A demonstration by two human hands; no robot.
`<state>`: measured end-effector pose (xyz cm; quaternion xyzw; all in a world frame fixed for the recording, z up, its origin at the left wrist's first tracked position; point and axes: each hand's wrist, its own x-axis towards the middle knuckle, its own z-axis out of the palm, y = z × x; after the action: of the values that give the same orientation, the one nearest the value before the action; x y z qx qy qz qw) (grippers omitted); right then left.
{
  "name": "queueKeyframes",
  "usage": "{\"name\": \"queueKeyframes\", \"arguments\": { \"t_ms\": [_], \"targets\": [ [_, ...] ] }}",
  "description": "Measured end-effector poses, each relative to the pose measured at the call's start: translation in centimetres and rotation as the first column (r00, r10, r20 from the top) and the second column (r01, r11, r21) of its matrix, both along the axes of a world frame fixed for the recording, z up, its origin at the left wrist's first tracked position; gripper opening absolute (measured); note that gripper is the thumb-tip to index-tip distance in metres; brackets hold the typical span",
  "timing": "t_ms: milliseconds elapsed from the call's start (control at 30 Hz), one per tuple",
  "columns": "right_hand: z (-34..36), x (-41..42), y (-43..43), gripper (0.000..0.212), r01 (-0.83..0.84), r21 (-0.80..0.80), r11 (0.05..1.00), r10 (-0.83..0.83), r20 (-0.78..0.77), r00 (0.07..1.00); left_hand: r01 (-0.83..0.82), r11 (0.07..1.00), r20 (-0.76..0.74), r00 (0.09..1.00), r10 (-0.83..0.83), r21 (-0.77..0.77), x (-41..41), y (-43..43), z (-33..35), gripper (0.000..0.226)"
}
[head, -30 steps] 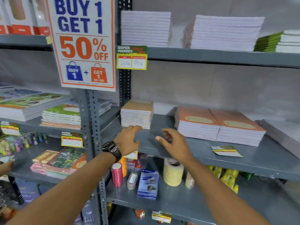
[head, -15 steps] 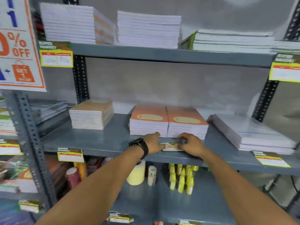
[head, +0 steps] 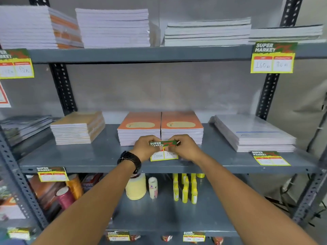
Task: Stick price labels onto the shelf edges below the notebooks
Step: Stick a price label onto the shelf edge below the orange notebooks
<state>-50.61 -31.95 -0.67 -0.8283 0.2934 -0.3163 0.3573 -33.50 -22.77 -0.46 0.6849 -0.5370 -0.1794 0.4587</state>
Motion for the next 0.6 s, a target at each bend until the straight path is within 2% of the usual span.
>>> {"name": "queueKeyframes", "arguments": {
  "t_ms": [133,300,600],
  "targets": [
    [1.3,-1.1,1.8,0.007,-0.062,-0.02,0.998,0.062,0.021,0.998,0.095,0.993,-0.029,0.995,-0.097,-0.067,-0.2,2.2,0.5,0.014],
    [0.8,-1.9,4.8,0.014,-0.073,-0.07,0.995,0.07,-0.05,0.996,0.179,0.98,0.106,0.98,-0.169,-0.091,-0.7,5.1,-0.4,0.012],
    [-3.5,-1.4,7.6,0.01,0.088,-0.147,0.985,-0.102,-0.092,0.991,0.042,0.998,0.255,0.967,-0.027,-0.052,-1.8,6.8,-4.0,0.024]
  ]
}}
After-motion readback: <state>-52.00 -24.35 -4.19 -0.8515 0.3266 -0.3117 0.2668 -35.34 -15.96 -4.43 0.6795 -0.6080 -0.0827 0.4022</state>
